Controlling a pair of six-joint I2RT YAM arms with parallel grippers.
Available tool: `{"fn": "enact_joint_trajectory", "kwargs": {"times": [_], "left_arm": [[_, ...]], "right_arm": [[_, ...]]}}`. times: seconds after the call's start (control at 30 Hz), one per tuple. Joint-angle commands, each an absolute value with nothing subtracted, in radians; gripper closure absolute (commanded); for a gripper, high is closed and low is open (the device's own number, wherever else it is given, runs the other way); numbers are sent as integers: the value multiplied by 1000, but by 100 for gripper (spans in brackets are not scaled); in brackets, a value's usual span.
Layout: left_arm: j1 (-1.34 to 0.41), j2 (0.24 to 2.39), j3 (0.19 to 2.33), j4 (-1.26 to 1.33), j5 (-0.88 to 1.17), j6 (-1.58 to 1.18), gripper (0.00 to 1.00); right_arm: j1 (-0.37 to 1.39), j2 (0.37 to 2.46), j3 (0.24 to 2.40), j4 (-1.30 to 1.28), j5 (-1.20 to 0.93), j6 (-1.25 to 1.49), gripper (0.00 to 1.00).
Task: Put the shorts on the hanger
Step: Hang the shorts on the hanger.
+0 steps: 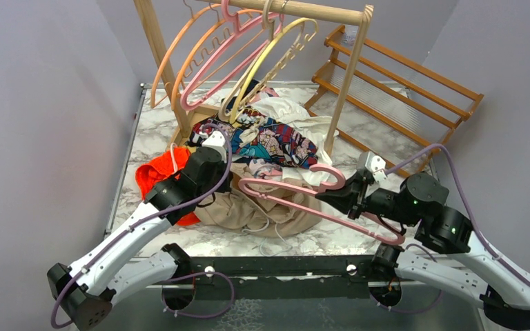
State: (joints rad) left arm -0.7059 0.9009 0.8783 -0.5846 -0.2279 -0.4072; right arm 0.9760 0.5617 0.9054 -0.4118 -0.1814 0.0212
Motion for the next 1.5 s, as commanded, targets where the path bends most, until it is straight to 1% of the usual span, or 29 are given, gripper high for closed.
{"fn": "enact_joint_trajectory", "kwargs": {"times": [0.0,0.13,0.3,0.63,0.9,1.1,1.27,1.47], "left_arm": [[-701,876,921,-685,-209,-425,100],[-701,871,951,-706,-201,-425,100],[-701,871,983,-723,-178,-430,100],[-701,864,1025,-730,-118,-453,100],[-701,855,1086,-738,-73,-487,100],[-701,853,1115,-729,-16,-528,100],[-701,844,1110,-710,16,-548,100],[-701,827,1092,-681,53,-571,100]], "right_arm": [[981,601,965,-353,-278,-29,99],[980,633,969,-359,-264,-49,99],[979,644,938,-337,-171,-75,99],[980,693,881,-269,-212,-69,99],[981,722,831,-195,-174,-58,99],[980,761,774,-83,-225,-11,99],[982,837,752,26,-297,47,99],[984,939,750,158,-307,103,99]]}}
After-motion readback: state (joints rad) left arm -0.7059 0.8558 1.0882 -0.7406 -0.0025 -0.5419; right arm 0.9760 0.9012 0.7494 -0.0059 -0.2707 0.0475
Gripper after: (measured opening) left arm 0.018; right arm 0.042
